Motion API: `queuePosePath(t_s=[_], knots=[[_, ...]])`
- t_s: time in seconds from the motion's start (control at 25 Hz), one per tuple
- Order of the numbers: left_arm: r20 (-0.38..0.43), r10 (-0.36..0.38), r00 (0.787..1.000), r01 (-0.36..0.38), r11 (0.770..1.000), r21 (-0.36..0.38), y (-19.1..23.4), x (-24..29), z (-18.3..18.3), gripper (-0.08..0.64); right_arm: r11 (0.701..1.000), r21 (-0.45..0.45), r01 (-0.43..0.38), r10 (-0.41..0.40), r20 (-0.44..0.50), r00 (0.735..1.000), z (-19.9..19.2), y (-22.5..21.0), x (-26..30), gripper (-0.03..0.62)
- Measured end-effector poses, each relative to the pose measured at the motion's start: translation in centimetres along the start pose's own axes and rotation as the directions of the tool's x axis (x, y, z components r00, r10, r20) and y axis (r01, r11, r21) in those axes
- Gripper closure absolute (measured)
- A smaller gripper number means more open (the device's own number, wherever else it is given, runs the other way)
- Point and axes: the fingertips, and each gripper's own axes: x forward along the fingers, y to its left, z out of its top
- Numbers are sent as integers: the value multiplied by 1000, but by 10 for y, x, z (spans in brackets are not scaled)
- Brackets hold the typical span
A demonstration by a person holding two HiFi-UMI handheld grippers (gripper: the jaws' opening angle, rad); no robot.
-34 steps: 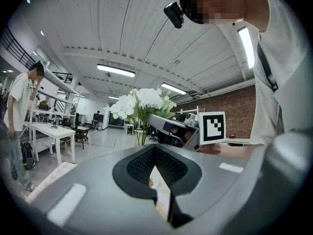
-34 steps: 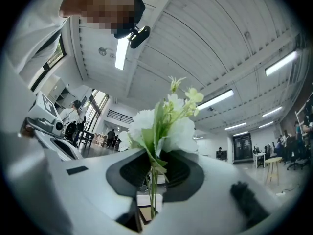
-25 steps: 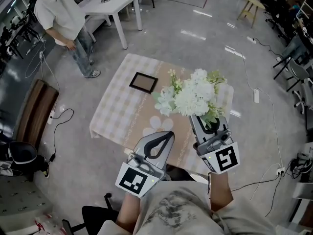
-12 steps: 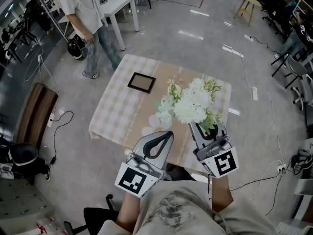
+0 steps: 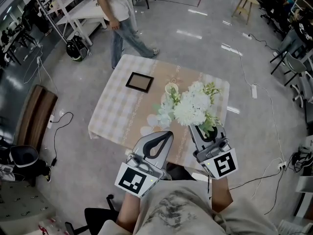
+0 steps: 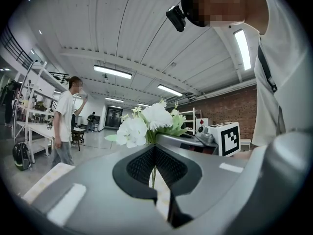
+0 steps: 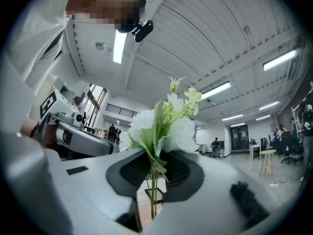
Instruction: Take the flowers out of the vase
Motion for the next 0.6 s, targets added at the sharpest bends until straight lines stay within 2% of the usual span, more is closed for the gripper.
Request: queuePosePath(t_s=[0.2,0.6], knots=[[8,-5,1000,5,1000,15,0,0,0,552,1000,5,1,-1,-2,1000,0,1,0,514],[-16,-10,1000,10,1000,-7,-11,0,-5,552,1000,12,6,-6,0,1000,-1,3,-9,514]])
